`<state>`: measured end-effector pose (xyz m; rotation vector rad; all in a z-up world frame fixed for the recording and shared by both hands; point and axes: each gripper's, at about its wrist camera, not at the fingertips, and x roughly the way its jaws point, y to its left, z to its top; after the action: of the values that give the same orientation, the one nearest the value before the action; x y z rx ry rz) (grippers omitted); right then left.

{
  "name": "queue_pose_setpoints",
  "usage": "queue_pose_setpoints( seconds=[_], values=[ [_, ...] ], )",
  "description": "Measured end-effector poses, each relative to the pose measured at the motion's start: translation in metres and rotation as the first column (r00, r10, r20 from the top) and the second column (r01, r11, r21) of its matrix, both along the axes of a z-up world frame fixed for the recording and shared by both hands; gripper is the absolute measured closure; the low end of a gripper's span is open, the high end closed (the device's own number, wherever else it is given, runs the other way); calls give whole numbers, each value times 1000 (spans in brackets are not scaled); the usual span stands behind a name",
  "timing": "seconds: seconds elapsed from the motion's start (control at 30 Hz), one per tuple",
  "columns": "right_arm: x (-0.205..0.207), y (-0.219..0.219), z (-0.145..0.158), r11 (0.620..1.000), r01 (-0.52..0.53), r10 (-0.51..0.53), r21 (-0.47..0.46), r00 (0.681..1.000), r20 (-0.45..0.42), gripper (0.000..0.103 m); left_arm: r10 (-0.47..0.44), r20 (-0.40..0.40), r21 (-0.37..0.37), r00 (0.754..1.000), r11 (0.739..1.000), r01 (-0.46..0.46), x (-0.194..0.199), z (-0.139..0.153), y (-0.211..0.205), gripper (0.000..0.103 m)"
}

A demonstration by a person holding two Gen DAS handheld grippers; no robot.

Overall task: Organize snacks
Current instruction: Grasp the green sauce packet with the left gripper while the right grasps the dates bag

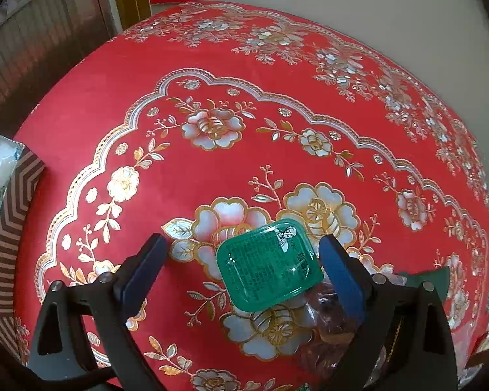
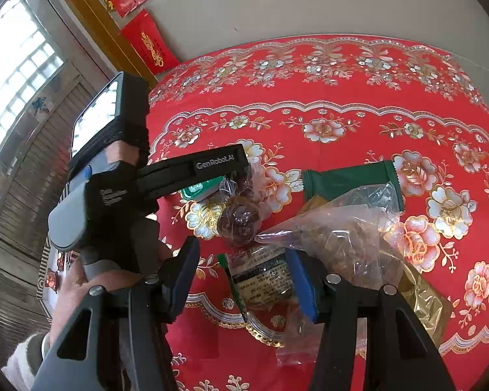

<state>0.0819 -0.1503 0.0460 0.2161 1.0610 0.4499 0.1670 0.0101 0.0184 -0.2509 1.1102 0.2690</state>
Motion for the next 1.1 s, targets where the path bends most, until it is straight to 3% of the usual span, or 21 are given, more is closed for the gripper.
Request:
queue_pose_setpoints(
  seconds=[0.2, 0.23, 0.33, 0.6, 0.8, 1.1],
  values=[
    [0, -6, -2, 1000, 16, -16, 15, 1000, -9, 48, 10, 9, 6, 1000, 1000, -10, 2, -1, -2, 10],
    [0, -6, -2, 1000, 18, -18, 13, 1000, -8, 48, 11, 15, 8, 1000, 1000, -11, 0, 0, -2, 14],
    [1, -5, -1, 1000, 25, -25, 15, 1000, -6, 48, -18, 36, 14, 999, 1000, 18, -5, 5, -6, 44],
    [-1, -3, -4, 999, 26, -25, 26, 1000, -10, 48, -56, 34, -41, 998, 998, 57, -15, 9, 1, 45],
    [0, 4, -5, 999, 42, -42, 31, 999, 3, 42, -48, 49, -51, 998, 997, 50, -30, 11, 40, 45],
    [28, 40, -19, 997, 31, -32, -71, 999, -11, 39, -69, 67, -71, 995, 995, 73, -67, 15, 76, 45]
  ],
)
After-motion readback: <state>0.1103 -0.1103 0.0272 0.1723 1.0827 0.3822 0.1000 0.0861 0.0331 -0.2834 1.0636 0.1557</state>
